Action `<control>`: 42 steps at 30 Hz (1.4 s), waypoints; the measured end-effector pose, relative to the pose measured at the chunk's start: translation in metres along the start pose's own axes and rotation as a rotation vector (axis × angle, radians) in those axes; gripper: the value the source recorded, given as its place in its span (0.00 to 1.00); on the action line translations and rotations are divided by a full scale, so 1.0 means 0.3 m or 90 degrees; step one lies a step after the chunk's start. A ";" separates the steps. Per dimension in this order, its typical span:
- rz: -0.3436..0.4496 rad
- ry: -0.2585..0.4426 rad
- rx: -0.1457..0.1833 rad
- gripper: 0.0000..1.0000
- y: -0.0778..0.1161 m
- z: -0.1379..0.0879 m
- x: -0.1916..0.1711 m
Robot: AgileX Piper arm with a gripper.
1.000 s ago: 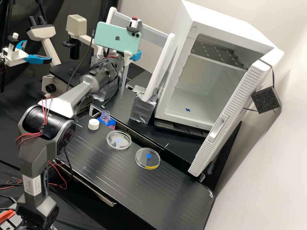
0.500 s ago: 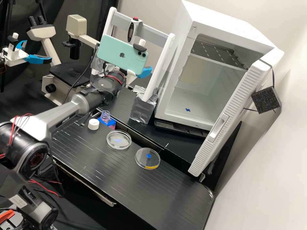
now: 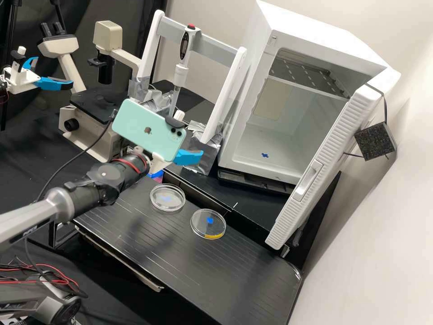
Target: Use the pipette
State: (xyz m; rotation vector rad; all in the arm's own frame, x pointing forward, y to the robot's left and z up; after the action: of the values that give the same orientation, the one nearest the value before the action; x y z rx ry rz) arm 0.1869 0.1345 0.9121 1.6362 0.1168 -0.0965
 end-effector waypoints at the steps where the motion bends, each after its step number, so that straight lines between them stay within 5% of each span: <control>1: -0.001 -0.002 0.003 1.00 -0.012 0.011 -0.016; 11: 0.014 -0.012 0.033 1.00 -0.053 0.056 -0.088; 18: 0.029 -0.073 0.053 1.00 -0.067 0.068 -0.054; 21: 0.074 -0.127 0.003 1.00 -0.128 0.102 0.003; 22: 0.127 -0.156 -0.038 1.00 -0.150 0.146 0.047; 23: 0.174 -0.153 -0.046 1.00 -0.156 0.167 0.074; 24: 0.217 -0.128 -0.038 1.00 -0.155 0.170 0.088; 26: 0.302 -0.007 0.003 1.00 -0.133 0.128 0.097; 30: 0.398 0.190 0.004 1.00 -0.093 0.037 0.063; 33: 0.406 0.225 0.003 1.00 -0.088 0.024 0.056; 42: 0.398 0.225 0.015 1.00 -0.091 0.026 0.059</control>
State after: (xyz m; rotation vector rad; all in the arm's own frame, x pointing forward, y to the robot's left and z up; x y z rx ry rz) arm 0.2010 0.1287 0.8823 1.6331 -0.1302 0.6711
